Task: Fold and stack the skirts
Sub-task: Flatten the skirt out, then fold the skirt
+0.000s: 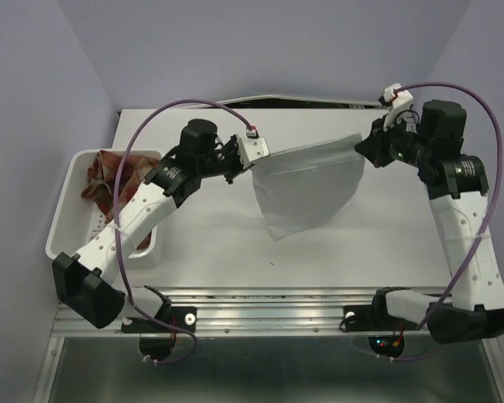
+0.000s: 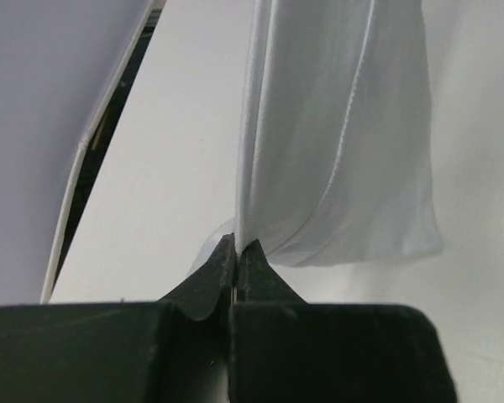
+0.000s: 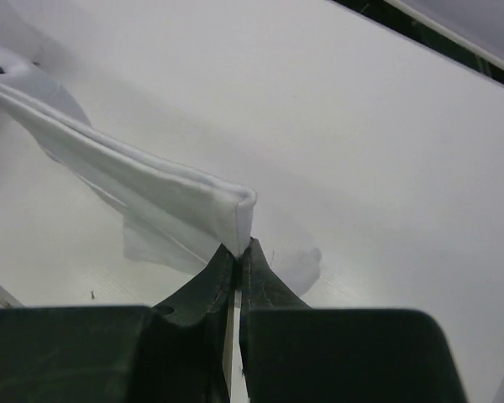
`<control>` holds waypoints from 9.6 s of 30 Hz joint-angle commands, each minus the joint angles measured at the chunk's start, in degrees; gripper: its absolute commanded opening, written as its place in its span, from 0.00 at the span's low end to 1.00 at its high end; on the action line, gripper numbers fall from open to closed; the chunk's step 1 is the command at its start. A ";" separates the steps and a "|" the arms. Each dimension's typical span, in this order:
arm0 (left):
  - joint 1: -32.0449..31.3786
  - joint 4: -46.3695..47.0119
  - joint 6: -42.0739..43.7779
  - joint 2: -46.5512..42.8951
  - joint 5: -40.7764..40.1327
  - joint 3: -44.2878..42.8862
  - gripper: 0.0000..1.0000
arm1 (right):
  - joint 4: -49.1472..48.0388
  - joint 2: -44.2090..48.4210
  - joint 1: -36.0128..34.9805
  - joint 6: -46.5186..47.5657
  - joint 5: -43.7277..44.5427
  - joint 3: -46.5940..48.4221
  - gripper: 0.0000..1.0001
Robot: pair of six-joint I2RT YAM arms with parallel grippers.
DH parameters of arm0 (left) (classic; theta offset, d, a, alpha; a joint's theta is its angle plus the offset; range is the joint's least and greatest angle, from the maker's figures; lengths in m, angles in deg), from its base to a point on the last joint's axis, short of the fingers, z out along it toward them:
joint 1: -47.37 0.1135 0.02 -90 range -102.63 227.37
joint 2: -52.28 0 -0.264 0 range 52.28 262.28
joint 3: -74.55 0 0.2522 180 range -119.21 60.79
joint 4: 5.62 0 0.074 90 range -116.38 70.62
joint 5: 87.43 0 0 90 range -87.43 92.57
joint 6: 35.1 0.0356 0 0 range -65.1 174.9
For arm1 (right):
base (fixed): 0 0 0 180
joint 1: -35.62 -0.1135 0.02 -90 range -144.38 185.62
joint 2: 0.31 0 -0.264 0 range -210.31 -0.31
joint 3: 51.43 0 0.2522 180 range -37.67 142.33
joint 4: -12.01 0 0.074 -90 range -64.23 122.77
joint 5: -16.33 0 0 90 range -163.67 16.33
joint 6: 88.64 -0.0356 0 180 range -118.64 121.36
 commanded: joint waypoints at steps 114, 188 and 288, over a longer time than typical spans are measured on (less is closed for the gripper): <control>-0.16 -11.97 -17.95 34.65 -14.08 -7.30 0.28 | 1.08 -31.07 -13.15 13.96 9.16 -29.17 0.44; 11.00 -15.75 -14.43 53.97 2.62 -40.25 0.49 | 9.60 -62.99 11.19 32.60 -11.48 22.16 0.38; -0.78 -9.08 -2.56 -3.59 3.58 22.15 0.53 | 3.98 -13.59 6.10 37.09 -13.14 -22.51 0.55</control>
